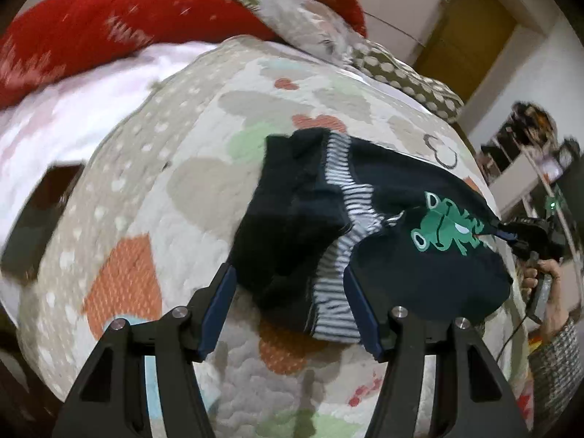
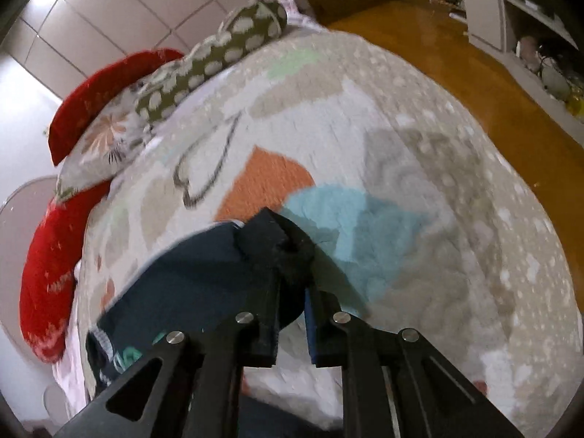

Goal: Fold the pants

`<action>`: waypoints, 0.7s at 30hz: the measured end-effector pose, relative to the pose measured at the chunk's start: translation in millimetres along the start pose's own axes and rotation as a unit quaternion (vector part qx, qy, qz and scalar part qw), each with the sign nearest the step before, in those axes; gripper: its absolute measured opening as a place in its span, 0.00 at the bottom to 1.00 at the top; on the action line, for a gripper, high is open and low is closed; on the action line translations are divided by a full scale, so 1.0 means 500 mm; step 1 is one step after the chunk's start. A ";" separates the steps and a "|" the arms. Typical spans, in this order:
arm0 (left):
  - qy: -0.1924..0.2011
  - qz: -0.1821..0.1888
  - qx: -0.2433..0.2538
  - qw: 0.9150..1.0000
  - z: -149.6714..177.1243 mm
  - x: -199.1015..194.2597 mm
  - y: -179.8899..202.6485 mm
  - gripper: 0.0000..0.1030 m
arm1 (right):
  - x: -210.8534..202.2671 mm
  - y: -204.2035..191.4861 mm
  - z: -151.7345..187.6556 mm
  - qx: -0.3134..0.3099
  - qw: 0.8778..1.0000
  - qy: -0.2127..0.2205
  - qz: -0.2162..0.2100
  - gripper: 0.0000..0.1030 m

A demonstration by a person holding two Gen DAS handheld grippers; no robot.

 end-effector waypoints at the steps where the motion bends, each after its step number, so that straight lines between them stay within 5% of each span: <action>1: 0.003 -0.003 0.015 1.000 -0.015 -0.002 0.008 0.61 | -0.008 0.013 0.002 0.003 1.000 0.003 0.005 0.22; 3: 0.011 -0.005 0.049 0.999 -0.055 0.000 0.028 0.72 | -0.041 0.023 -0.003 -0.007 1.000 0.026 0.016 0.25; 7: 0.020 0.001 0.124 0.992 -0.155 0.048 0.082 0.75 | -0.084 -0.030 -0.024 -0.096 0.993 0.062 0.016 0.28; 11: -0.031 0.060 0.170 0.983 -0.223 0.163 0.141 0.75 | -0.046 -0.159 0.002 -0.228 0.973 0.017 -0.035 0.69; 17: -0.061 0.036 0.269 0.961 -0.297 0.297 0.172 0.75 | 0.077 -0.272 0.024 -0.366 0.930 -0.028 -0.001 0.69; 21: -0.132 0.031 0.325 0.936 -0.262 0.383 0.176 0.76 | 0.147 -0.271 0.028 -0.404 0.913 -0.060 0.014 0.69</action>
Point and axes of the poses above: each gripper's, at about its wrist camera, not at the fingertips, and x roughly the way its jaws point, y to its right, z to its underside, the point moved 9 cm from there along x, roughly the way its jaws point, and after that the axes turned 8 degrees about x, right-handed, at the moved point
